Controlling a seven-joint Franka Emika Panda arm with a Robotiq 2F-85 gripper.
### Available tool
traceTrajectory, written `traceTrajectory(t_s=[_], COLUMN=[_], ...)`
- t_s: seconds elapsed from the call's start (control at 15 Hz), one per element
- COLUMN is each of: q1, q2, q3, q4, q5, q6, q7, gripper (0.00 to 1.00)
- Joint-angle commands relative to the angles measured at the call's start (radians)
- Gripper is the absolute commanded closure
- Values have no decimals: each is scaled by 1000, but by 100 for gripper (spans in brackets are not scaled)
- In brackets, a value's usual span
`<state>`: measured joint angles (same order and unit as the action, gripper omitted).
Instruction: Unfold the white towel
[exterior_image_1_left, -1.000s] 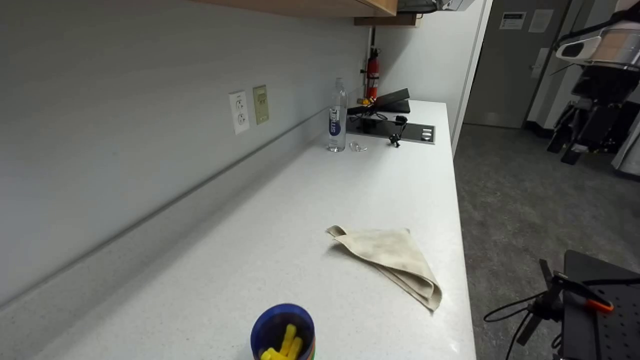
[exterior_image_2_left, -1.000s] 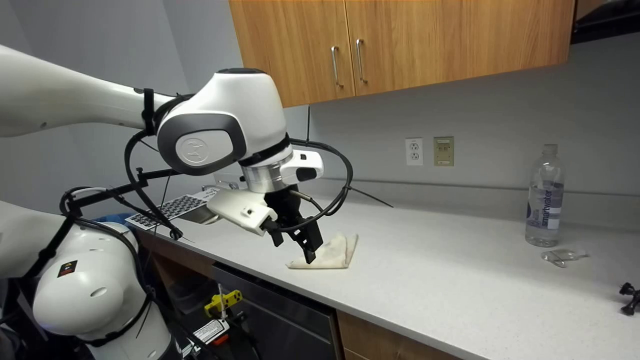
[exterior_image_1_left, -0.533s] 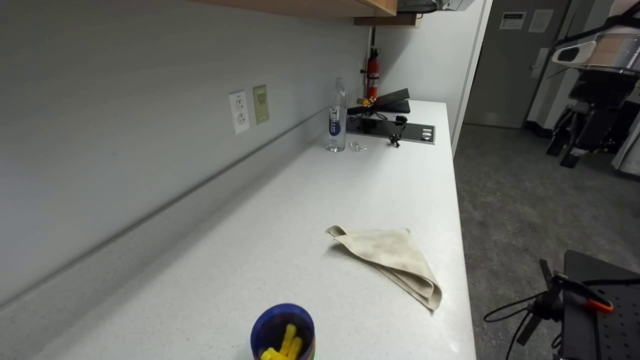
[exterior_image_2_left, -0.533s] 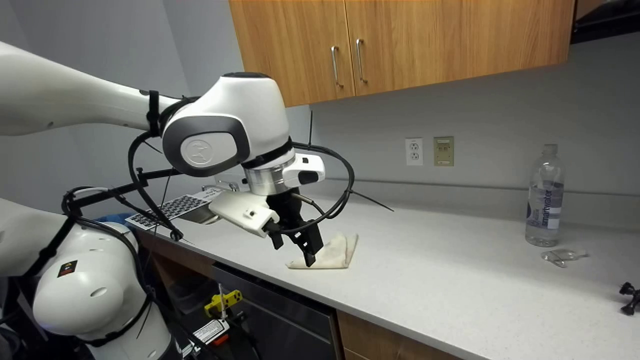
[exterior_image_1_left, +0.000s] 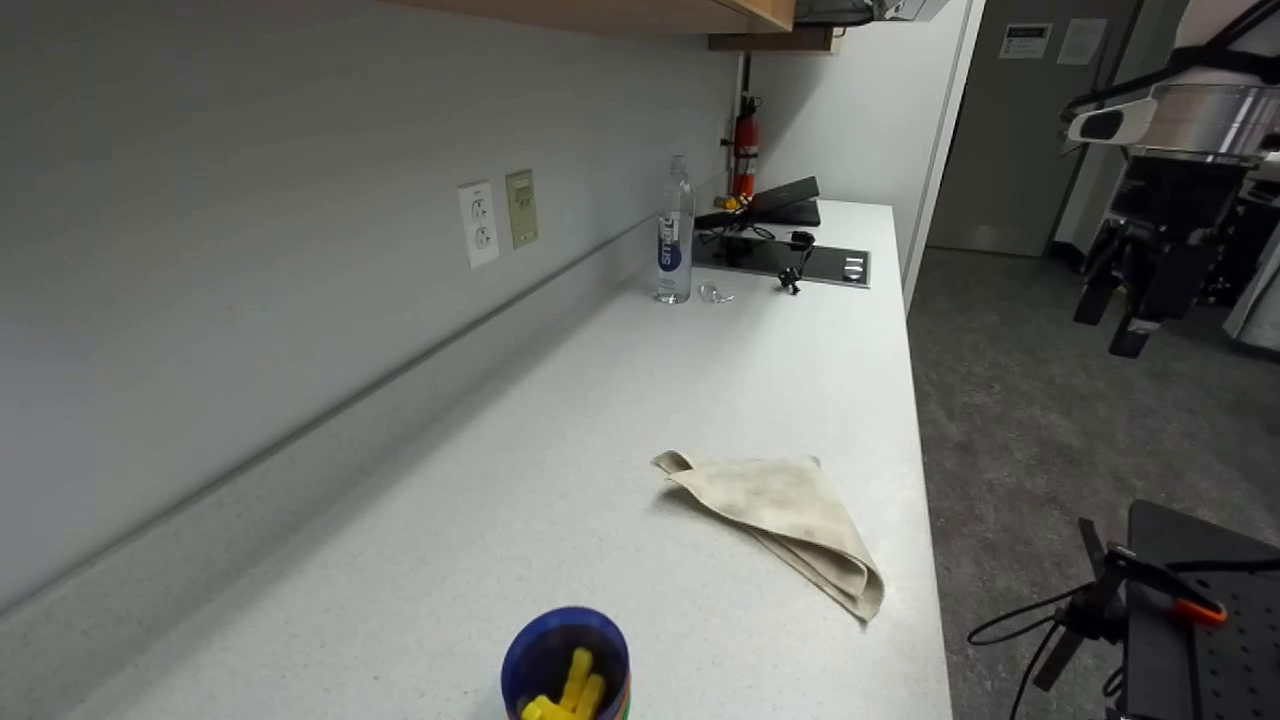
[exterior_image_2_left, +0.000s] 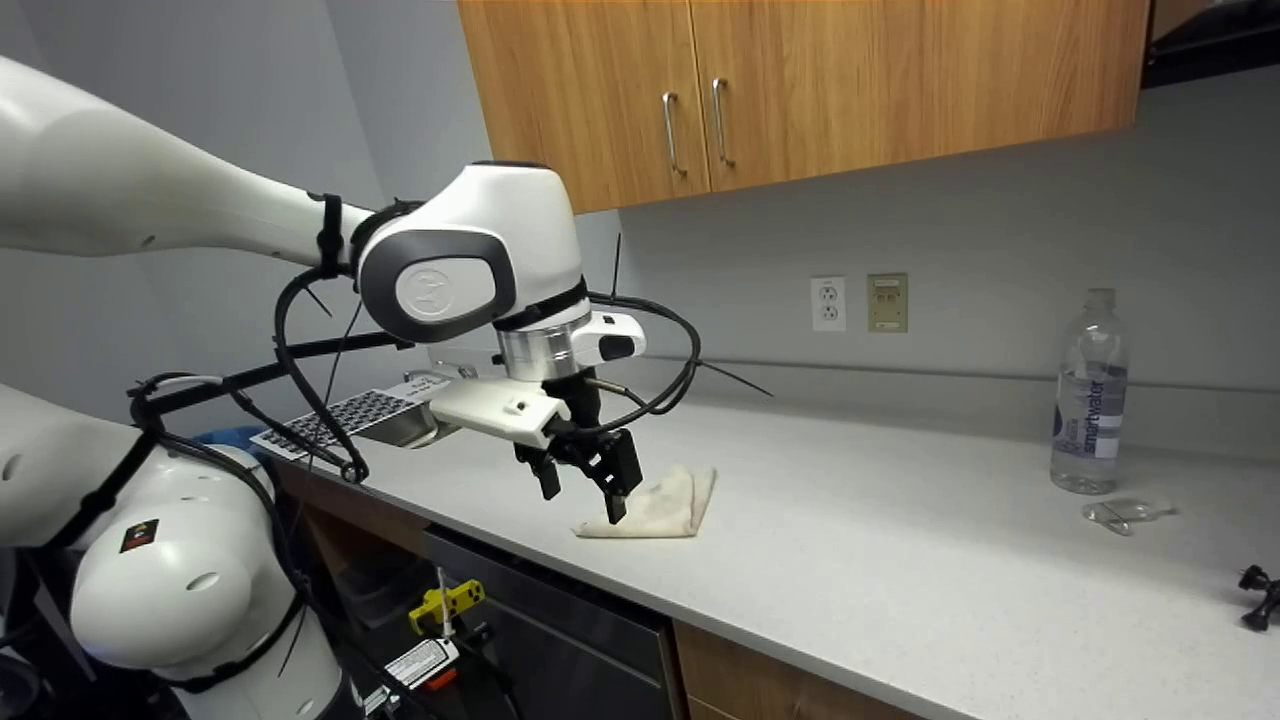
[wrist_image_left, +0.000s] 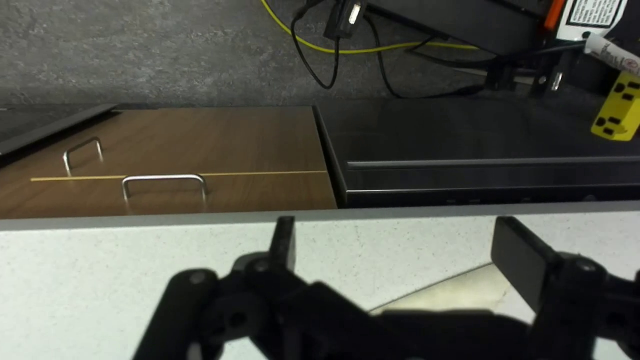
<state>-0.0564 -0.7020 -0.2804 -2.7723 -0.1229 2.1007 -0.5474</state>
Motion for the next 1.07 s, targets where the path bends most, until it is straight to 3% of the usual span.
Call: traceTrajectory(t_s=[0.0, 0.67, 0.8, 0.87, 1.0], q1=[54, 240, 259, 239, 252], q2=[42, 290, 318, 265, 299], q3=[66, 265, 305, 283, 309], q4=[2, 95, 121, 77, 102], q5=[-3, 17, 3, 6, 6], q6=[25, 120, 121, 111, 111], q7=[11, 57, 71, 54, 64], gripper=[0, 0, 0, 0, 0])
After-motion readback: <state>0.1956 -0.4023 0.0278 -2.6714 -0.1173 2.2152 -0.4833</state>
